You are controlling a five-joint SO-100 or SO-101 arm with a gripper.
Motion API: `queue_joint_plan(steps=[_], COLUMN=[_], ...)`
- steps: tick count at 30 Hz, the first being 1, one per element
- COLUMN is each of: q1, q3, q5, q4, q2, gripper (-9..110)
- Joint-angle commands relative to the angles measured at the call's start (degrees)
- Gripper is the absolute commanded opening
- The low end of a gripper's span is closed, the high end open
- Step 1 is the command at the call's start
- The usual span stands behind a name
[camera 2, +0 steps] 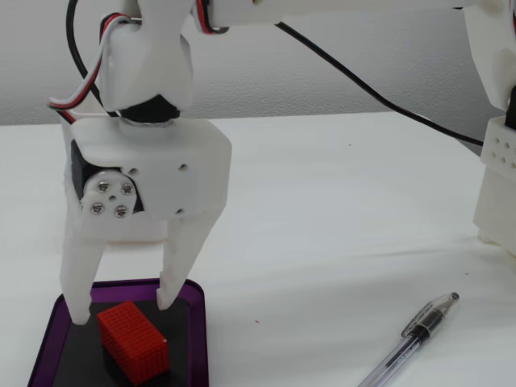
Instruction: Remove the cube from the box.
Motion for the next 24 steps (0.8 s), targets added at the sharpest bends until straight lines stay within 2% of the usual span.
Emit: queue_joint_plan(steps=[1,24], q1=[-0.44,-0.44], q3=[-2.2,-2.2], q5=[-0.35,0.35], q4=[0.0,-0.79], q2=[0.09,-5.71], gripper=[20,19])
